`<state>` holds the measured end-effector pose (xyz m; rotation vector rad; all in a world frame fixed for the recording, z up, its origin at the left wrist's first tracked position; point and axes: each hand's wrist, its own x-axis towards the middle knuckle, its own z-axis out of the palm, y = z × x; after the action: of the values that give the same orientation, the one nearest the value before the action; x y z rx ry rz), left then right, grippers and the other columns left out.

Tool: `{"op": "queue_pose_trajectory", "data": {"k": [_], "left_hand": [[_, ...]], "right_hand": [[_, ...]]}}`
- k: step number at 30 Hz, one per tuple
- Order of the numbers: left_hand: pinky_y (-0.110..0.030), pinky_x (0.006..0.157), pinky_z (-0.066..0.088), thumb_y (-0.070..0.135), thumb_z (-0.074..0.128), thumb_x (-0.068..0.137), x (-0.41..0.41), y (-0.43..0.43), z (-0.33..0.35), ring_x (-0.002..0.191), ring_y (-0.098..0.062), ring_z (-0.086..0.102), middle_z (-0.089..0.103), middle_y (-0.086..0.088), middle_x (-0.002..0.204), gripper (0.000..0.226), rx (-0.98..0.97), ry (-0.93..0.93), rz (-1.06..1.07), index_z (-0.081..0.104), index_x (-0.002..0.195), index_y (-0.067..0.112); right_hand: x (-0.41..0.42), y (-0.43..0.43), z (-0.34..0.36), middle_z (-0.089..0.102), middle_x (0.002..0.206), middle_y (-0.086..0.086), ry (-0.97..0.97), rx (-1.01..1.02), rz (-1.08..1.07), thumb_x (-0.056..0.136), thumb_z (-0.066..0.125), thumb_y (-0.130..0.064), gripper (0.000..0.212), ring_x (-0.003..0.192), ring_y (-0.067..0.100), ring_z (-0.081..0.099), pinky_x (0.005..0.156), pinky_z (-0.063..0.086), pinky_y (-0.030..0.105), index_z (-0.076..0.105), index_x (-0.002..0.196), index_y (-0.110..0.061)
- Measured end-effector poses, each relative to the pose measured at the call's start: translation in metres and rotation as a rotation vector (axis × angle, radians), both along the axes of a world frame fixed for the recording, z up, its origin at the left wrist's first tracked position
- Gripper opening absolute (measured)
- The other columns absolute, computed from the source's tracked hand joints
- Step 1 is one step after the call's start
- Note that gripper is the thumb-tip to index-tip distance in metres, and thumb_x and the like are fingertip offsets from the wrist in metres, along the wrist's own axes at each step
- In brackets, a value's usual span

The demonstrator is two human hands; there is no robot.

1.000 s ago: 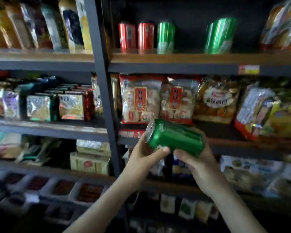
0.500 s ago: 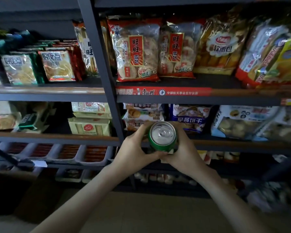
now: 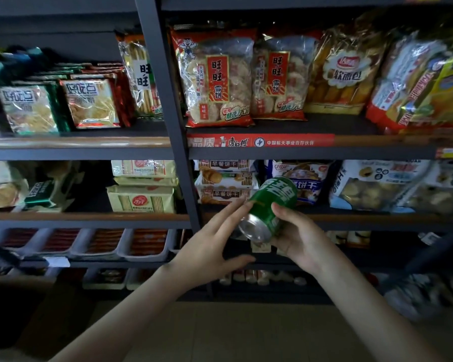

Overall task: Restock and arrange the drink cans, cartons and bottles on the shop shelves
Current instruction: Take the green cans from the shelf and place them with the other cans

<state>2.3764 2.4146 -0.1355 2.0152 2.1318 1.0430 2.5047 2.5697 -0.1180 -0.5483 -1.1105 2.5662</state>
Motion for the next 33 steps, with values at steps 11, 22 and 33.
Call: {"op": "queue_pose_trajectory", "data": {"k": [11,22,33], "left_hand": [[-0.023,0.07,0.055,0.054,0.067,0.071,0.006,0.018,0.02,0.089,-0.009,0.065,0.068,0.004,0.107,0.07,0.175,-0.018,0.212,0.045,0.126,0.019],[-0.025,0.08,0.056,0.052,0.08,0.071,0.008,0.018,0.047,0.091,-0.003,0.067,0.07,0.012,0.102,0.064,-0.038,-0.395,0.3,0.056,0.125,0.028],[-0.024,0.107,0.041,0.023,0.077,0.082,0.026,0.0,0.038,0.129,0.0,0.047,0.048,0.011,0.142,0.081,-0.007,-0.378,-0.006,0.029,0.147,0.031]], "right_hand": [[0.012,0.003,0.013,0.063,0.126,0.007,-0.51,0.651,0.262,0.068,0.046,-0.076,0.088,0.114,0.022,0.061,0.095,0.051,0.037,0.052,0.131,-0.016],[0.015,-0.017,0.013,0.057,0.119,-0.025,-0.208,1.181,0.047,0.073,0.083,-0.025,0.076,0.108,-0.016,0.052,0.088,0.043,0.008,0.04,0.132,-0.045],[0.022,-0.023,0.032,0.065,0.117,0.026,0.019,-0.397,-0.081,0.088,0.061,-0.033,0.05,0.103,0.035,0.067,0.075,0.06,0.048,0.057,0.124,0.002]]}}
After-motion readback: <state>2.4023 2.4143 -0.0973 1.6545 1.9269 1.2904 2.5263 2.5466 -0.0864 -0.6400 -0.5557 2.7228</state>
